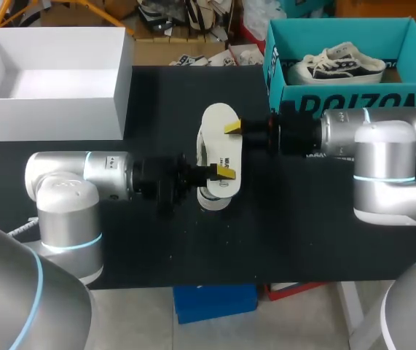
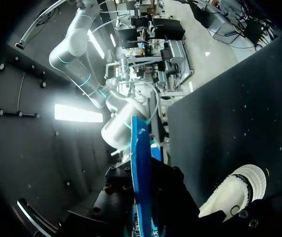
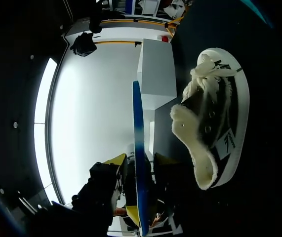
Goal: Take the shoe out of the shoebox, open the shoe tongue, remove and reinsert the insole, then place the shoe into the shoebox
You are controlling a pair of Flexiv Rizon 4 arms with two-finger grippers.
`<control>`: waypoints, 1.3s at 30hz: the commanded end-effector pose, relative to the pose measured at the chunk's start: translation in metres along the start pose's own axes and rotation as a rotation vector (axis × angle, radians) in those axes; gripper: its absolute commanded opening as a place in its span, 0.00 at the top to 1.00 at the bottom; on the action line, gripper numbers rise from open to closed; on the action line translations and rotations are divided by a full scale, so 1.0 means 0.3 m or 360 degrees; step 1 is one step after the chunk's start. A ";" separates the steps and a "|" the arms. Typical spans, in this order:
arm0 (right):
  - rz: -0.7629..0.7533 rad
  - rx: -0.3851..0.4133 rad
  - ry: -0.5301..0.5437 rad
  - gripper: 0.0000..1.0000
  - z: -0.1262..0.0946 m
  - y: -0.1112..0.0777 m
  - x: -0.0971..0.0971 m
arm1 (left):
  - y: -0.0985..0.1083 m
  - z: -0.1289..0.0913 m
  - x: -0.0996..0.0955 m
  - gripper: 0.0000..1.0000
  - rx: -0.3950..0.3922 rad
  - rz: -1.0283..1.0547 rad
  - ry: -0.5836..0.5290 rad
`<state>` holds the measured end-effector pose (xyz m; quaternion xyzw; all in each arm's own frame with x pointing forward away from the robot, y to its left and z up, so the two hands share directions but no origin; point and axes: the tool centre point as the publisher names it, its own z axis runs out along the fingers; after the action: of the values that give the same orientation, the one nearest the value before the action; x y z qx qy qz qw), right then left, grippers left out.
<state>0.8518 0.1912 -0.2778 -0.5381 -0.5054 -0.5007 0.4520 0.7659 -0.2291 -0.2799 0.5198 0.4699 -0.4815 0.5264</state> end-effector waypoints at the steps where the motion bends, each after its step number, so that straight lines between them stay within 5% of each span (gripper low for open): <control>1: 0.0000 -0.0002 -0.0003 1.00 0.003 0.000 -0.001 | -0.003 0.004 0.001 1.00 -0.0005 0.0004 0.0004; 7: 0.0000 -0.0002 -0.0003 1.00 0.003 0.000 -0.001 | -0.007 0.005 0.007 1.00 -0.0024 -0.0047 0.0053; 8: 0.0000 -0.0002 -0.0003 1.00 0.003 0.000 -0.001 | -0.005 0.002 0.008 0.82 -0.0088 -0.0079 0.0052; 9: 0.0000 -0.0002 -0.0003 1.00 0.003 0.000 -0.001 | -0.005 0.000 0.007 0.00 -0.0065 -0.0107 0.0047; 16: 0.0000 -0.0002 -0.0003 1.00 0.003 0.000 -0.001 | -0.010 -0.069 -0.044 0.00 -0.0157 -0.0211 0.0275; 25: 0.0000 -0.0002 -0.0003 1.00 0.003 0.000 -0.001 | -0.006 -0.239 -0.160 0.00 -0.0240 -0.0112 0.1261; 35: 0.0000 -0.0002 -0.0003 1.00 0.003 0.000 -0.001 | 0.021 -0.216 -0.256 0.00 -0.0209 0.0007 0.2273; 39: 0.0000 -0.0002 -0.0003 1.00 0.003 0.000 -0.001 | 0.035 -0.171 -0.301 0.00 -0.0261 0.0104 0.2494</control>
<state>0.8522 0.1913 -0.2781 -0.5381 -0.5058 -0.5003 0.4519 0.7629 -0.1641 -0.1980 0.5864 0.6306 -0.2988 0.4113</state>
